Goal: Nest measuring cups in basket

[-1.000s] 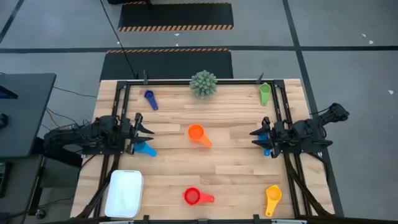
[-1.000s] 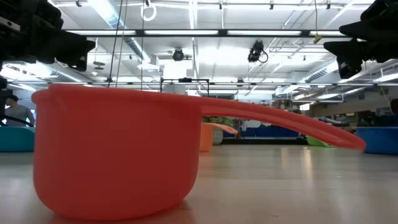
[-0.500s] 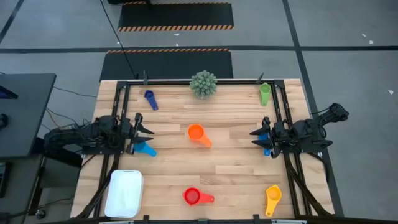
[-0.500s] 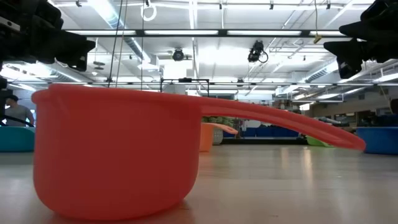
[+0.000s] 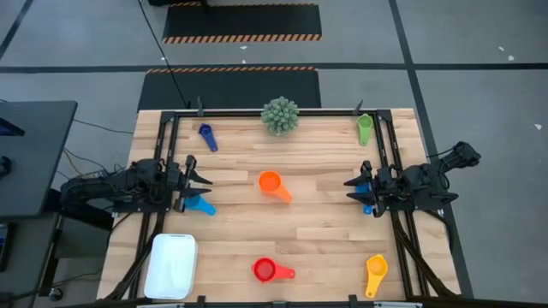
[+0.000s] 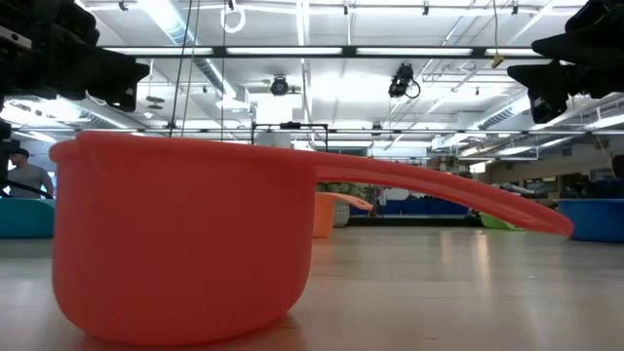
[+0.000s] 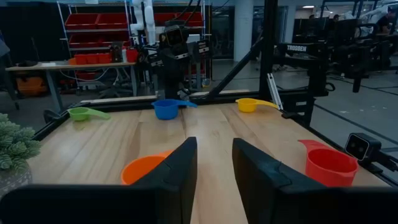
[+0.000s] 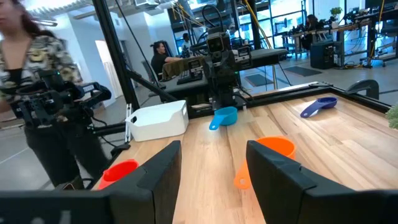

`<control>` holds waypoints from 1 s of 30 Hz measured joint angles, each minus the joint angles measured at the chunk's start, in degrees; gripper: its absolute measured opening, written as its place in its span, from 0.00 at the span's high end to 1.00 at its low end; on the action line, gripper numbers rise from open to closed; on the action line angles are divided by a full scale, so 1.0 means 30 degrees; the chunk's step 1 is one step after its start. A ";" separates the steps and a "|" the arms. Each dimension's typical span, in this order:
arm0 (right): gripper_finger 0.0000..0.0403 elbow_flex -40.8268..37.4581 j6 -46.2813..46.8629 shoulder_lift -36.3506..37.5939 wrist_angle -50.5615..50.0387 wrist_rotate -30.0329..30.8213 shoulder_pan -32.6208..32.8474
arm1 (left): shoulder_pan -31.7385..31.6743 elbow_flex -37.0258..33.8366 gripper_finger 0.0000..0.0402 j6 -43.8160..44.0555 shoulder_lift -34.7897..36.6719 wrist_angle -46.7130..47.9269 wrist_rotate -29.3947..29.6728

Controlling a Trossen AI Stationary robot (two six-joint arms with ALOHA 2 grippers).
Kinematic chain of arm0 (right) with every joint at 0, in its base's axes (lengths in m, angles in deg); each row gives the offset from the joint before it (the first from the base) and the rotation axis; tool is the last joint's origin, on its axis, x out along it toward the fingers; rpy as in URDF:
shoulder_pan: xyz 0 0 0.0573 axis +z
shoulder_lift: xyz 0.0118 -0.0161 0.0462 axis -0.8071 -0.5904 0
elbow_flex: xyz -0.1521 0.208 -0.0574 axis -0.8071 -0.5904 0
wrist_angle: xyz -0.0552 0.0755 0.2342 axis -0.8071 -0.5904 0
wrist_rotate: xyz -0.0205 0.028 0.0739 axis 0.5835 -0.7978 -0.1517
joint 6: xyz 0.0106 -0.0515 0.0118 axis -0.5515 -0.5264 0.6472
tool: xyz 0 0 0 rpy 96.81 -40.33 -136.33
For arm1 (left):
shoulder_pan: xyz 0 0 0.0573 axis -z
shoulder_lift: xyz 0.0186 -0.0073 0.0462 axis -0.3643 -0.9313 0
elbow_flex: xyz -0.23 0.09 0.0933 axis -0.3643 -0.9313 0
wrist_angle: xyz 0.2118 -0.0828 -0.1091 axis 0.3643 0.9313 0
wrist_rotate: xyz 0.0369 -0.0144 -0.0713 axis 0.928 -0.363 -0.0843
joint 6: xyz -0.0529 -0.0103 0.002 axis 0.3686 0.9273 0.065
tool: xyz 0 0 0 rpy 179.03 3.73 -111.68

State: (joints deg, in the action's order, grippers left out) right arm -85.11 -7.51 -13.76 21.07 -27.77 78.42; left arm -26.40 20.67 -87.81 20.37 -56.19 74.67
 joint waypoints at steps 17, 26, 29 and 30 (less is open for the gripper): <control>0.53 -0.0003 0.0004 -0.0001 0.0000 0.0003 0.0000 | 0.0000 0.0000 0.73 0.0004 -0.0007 -0.0058 -0.0007; 0.53 0.0004 0.0004 0.0000 0.0000 -0.0004 0.0000 | 0.0002 0.0014 0.73 0.0482 -0.0015 -0.1000 -0.0005; 0.53 -0.0003 -0.0001 0.0003 0.0000 0.0002 0.0000 | 0.0007 0.0763 0.73 0.1673 -0.0186 -0.1018 0.0573; 0.53 -0.0003 -0.0004 0.0004 0.0000 -0.0004 0.0000 | 0.0007 0.1145 0.73 0.2005 -0.0334 -0.0919 0.1021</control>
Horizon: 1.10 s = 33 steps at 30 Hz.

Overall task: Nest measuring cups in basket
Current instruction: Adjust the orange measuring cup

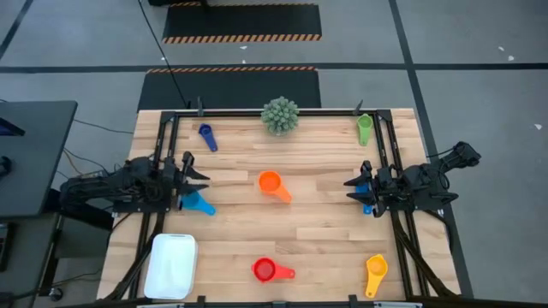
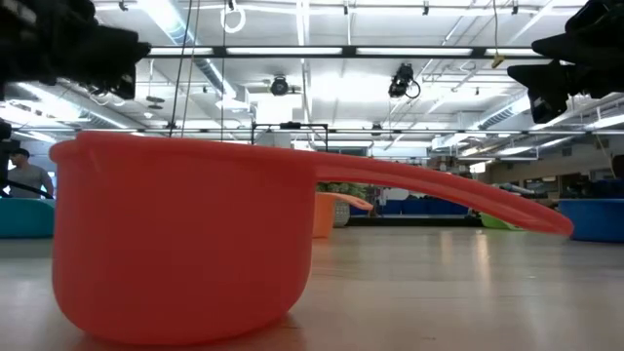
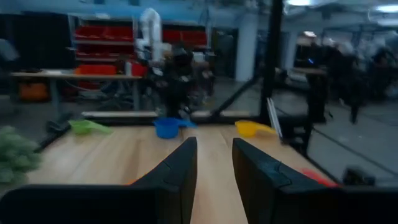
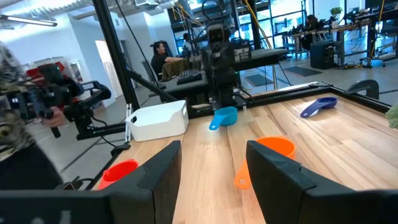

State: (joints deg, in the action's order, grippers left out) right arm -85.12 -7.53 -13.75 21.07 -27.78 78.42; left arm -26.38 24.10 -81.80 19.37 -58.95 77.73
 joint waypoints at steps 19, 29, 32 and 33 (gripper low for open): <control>0.53 0.0002 0.0006 -0.0005 0.0095 0.0004 0.0000 | -0.0007 1.3077 0.73 -0.0235 -1.2518 1.2418 0.1712; 0.53 0.0000 0.0002 -0.0005 0.0089 0.0007 0.0000 | 0.0777 1.7731 0.73 -0.2329 -1.9357 1.3224 -0.0288; 0.53 0.0000 0.0002 -0.0005 0.0087 0.0007 0.0000 | 0.1226 1.9134 0.73 -0.2329 -2.0926 1.3233 -0.0424; 0.53 0.0000 0.0002 -0.0005 0.0095 0.0000 0.0000 | 0.1382 1.9554 0.73 -0.2336 -2.1380 1.3253 -0.0424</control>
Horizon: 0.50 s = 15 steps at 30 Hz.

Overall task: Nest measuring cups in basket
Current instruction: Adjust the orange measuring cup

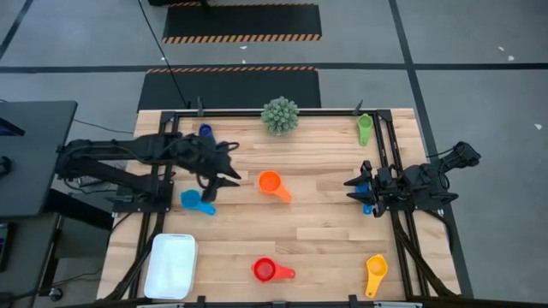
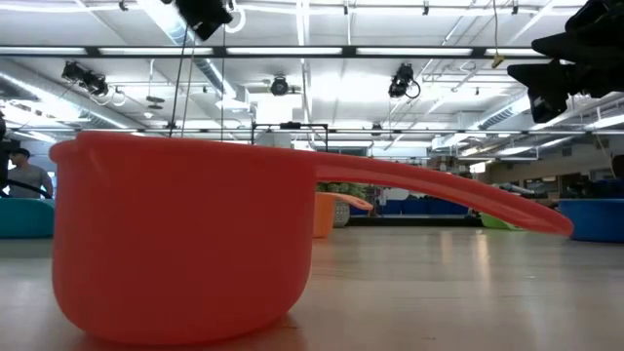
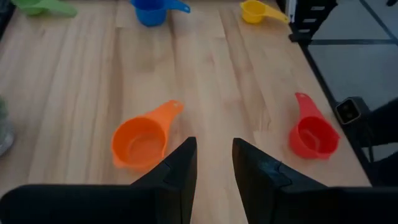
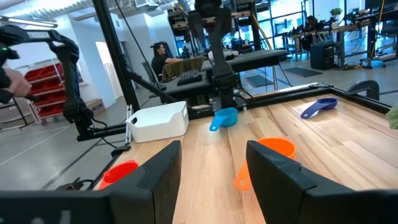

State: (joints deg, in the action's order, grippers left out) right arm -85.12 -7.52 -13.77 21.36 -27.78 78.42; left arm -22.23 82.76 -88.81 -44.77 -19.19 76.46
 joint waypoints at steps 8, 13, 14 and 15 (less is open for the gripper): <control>0.53 0.0000 0.0496 0.0000 0.0681 0.0000 0.0000 | 0.0621 0.2638 0.75 0.0092 -0.2731 0.0051 0.0959; 0.53 0.0000 0.3176 0.0000 0.1767 0.0022 0.0000 | 0.0602 0.3009 0.86 0.1838 -0.3209 0.0070 0.1247; 0.53 0.0005 0.3366 0.0005 0.1952 0.0022 0.0000 | 0.0575 0.3009 0.88 0.2266 -0.3211 0.0101 0.1243; 0.53 0.0000 0.3364 0.0007 0.2132 0.0022 0.0000 | 0.0570 0.3009 0.90 0.2681 -0.3211 0.0126 0.1243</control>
State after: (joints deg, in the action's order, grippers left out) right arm -85.12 2.57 -13.74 27.75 -27.71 78.42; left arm -20.52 91.79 -80.76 -54.40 -18.81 80.19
